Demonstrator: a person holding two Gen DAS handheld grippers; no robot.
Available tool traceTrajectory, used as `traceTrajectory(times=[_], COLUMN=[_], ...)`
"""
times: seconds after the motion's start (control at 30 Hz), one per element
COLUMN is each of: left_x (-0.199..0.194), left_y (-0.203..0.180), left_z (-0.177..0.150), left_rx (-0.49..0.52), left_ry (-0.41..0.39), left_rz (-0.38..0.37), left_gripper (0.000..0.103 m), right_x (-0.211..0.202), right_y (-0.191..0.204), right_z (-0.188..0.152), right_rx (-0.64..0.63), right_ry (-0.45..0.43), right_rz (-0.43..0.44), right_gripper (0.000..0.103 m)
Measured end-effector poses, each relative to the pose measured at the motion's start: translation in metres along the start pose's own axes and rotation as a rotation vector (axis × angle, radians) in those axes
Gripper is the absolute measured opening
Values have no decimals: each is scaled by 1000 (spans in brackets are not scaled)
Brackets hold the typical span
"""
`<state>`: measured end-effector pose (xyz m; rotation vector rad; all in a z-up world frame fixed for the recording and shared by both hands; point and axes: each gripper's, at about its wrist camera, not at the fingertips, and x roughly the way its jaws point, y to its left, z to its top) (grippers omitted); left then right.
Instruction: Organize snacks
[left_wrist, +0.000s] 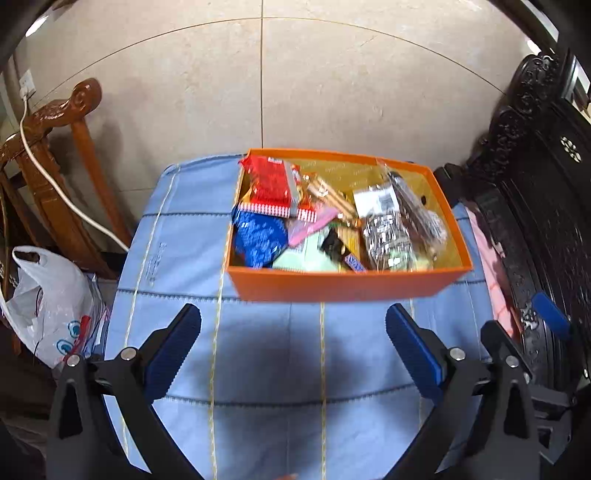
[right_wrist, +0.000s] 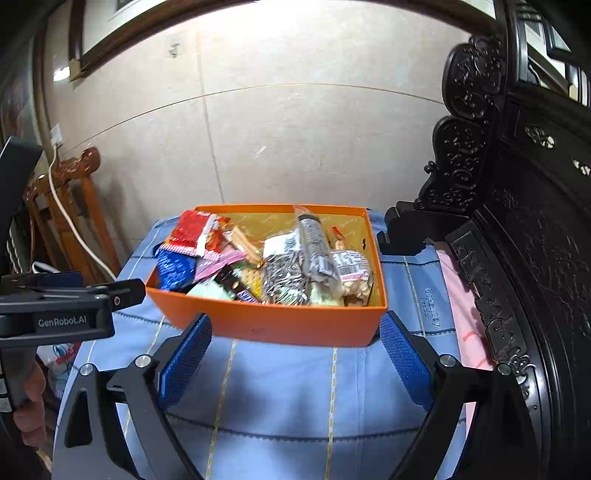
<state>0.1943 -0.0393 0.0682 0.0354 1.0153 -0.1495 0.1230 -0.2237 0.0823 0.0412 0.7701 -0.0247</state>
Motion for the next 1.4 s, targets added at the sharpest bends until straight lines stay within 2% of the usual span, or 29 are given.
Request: traceTrajectory(times=[0.2, 0.53, 0.77, 0.9, 1.07, 1.27, 1.4], left_x=[-21, -47, -61, -69, -80, -83, -82], left_y=[6, 11, 10, 10, 9, 14, 18], left_z=[-21, -31, -35, -36, -38, -36, -35], left_rx=[5, 13, 12, 10, 12, -9, -31], left_ry=[8, -21, -55, -83, -138, -131, -117], left_rz=[-35, 20, 85, 75, 98, 112, 83], left_gripper=[98, 99, 99, 99, 98, 99, 99], right_x=[-20, -42, -54, -60, -61, -59, -60], right_y=[15, 19, 16, 14, 14, 13, 12], right_z=[-9, -14, -16, -16, -16, -15, -14], right_rx=[-32, -32, -33, -32, -30, -36, -40], right_ry=[-10, -36, -51, -68, -68, -62, -66], right_rz=[-3, -40, -52, -60, -62, -55, -50], right_gripper=[93, 96, 96, 96, 96, 96, 97])
